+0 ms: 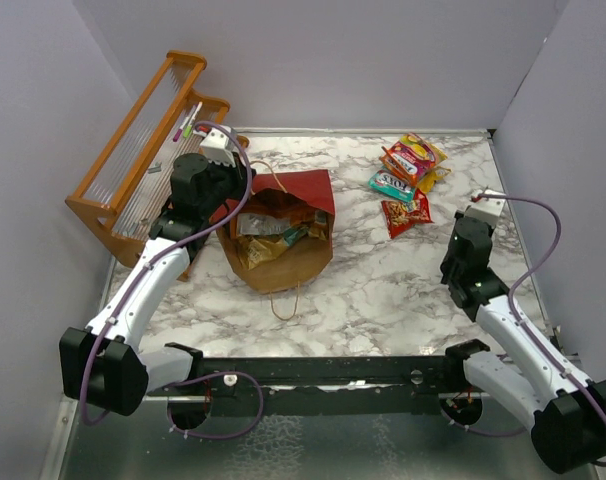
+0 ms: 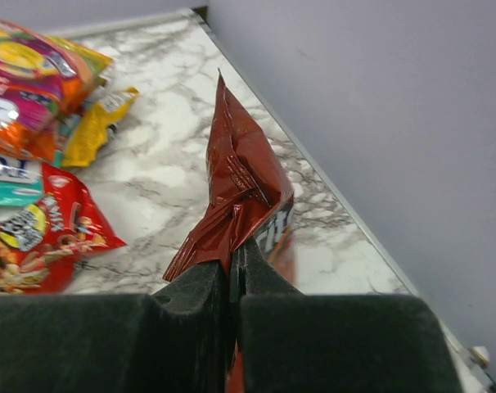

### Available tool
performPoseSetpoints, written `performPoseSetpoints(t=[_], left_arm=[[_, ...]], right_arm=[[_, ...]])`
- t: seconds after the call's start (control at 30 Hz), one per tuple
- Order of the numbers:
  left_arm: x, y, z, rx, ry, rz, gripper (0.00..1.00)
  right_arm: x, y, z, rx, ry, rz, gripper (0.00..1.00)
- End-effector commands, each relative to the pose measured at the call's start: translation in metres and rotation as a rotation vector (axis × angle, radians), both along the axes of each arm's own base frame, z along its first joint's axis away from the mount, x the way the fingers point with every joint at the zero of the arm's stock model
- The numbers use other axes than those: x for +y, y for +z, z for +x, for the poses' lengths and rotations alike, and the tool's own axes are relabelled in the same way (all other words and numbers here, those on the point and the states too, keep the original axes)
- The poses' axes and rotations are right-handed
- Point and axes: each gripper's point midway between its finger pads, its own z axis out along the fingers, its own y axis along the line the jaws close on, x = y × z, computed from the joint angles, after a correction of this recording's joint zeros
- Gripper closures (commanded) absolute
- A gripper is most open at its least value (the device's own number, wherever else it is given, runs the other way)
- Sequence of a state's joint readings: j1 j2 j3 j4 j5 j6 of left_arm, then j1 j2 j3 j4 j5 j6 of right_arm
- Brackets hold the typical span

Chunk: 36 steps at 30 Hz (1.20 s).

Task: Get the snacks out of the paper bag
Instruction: Place the snack at the center of the board.

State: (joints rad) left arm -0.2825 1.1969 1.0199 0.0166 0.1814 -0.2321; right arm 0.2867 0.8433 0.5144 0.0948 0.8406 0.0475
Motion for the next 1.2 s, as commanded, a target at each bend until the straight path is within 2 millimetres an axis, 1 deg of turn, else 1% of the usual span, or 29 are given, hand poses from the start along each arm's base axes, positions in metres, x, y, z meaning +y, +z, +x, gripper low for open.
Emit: performPoseSetpoints(t=[0.0,0.07,0.2,0.27,0.33,0.37,0.43,0.47,0.53,0.57,0.63,0.7,0.77,0.8,0.83,0.87,0.9,0.93,0.97,1.0,1.03,1.1,1.13,1.17], left_arm=[[-0.005,0.014,-0.002,-0.040,0.007,0.031,1.00],[-0.011,0.014,-0.004,-0.041,-0.008,0.039,1.00],[-0.019,0.015,-0.008,-0.044,-0.026,0.046,1.00],[-0.021,0.015,-0.009,-0.045,-0.031,0.050,1.00],[-0.022,0.015,-0.009,-0.045,-0.029,0.053,1.00],[-0.022,0.015,-0.010,-0.046,-0.028,0.055,1.00],[-0.022,0.017,-0.010,-0.050,-0.028,0.055,1.00],[-0.023,0.016,-0.011,-0.049,-0.030,0.055,1.00],[-0.022,0.018,-0.011,-0.055,-0.026,0.054,1.00],[-0.021,0.019,-0.011,-0.060,-0.021,0.056,1.00],[-0.019,0.021,-0.012,-0.065,-0.016,0.058,1.00],[-0.019,0.023,-0.013,-0.071,-0.017,0.054,1.00],[-0.019,0.023,-0.014,-0.076,-0.021,0.052,1.00],[-0.019,0.023,-0.014,-0.076,-0.019,0.051,1.00],[-0.019,0.023,-0.014,-0.077,-0.017,0.052,1.00],[-0.018,0.024,-0.014,-0.079,-0.017,0.052,1.00],[-0.019,0.025,-0.014,-0.080,-0.017,0.051,1.00],[-0.019,0.025,-0.014,-0.078,-0.019,0.050,1.00],[-0.020,0.025,-0.014,-0.077,-0.023,0.048,1.00],[-0.020,0.024,-0.014,-0.074,-0.026,0.047,1.00],[-0.021,0.024,-0.014,-0.073,-0.029,0.046,1.00],[-0.023,0.024,-0.014,-0.070,-0.035,0.044,1.00],[-0.023,0.023,-0.014,-0.067,-0.037,0.044,1.00],[-0.024,0.023,-0.014,-0.066,-0.038,0.043,1.00]], right_arm=[[-0.020,0.009,-0.009,0.046,-0.125,-0.076,0.99],[-0.029,0.015,-0.014,0.054,-0.157,-0.105,0.99],[-0.060,0.026,-0.038,0.052,-0.243,-0.109,0.99],[-0.070,0.025,-0.047,0.059,-0.261,-0.103,0.99],[-0.072,0.019,-0.050,0.084,-0.263,-0.104,0.99],[-0.071,0.013,-0.048,0.093,-0.258,-0.096,0.99],[-0.067,0.001,-0.036,0.115,-0.229,-0.089,0.99],[-0.063,-0.008,-0.028,0.136,-0.212,-0.069,0.99],[-0.052,-0.030,-0.005,0.191,-0.174,-0.005,0.99],[-0.047,-0.036,0.008,0.198,-0.171,0.040,0.99],[-0.032,-0.060,0.039,0.253,-0.113,0.098,0.99],[-0.019,-0.079,0.065,0.291,-0.065,0.141,0.99],[-0.011,-0.089,0.082,0.323,-0.044,0.183,0.98],[-0.004,-0.091,0.089,0.337,-0.005,0.196,0.94],[0.002,-0.089,0.093,0.332,0.033,0.205,0.80],[0.006,-0.082,0.095,0.305,0.065,0.212,0.60],[0.014,-0.070,0.096,0.266,0.121,0.226,0.39],[0.020,-0.060,0.094,0.235,0.153,0.244,0.25],[0.025,-0.050,0.090,0.205,0.185,0.261,0.17],[0.033,-0.041,0.087,0.182,0.236,0.273,0.11],[0.040,-0.029,0.082,0.151,0.288,0.278,0.08],[0.052,-0.007,0.072,0.095,0.377,0.282,0.05],[0.056,0.003,0.065,0.066,0.408,0.286,0.01],[0.061,0.009,0.059,0.042,0.445,0.293,0.00]])
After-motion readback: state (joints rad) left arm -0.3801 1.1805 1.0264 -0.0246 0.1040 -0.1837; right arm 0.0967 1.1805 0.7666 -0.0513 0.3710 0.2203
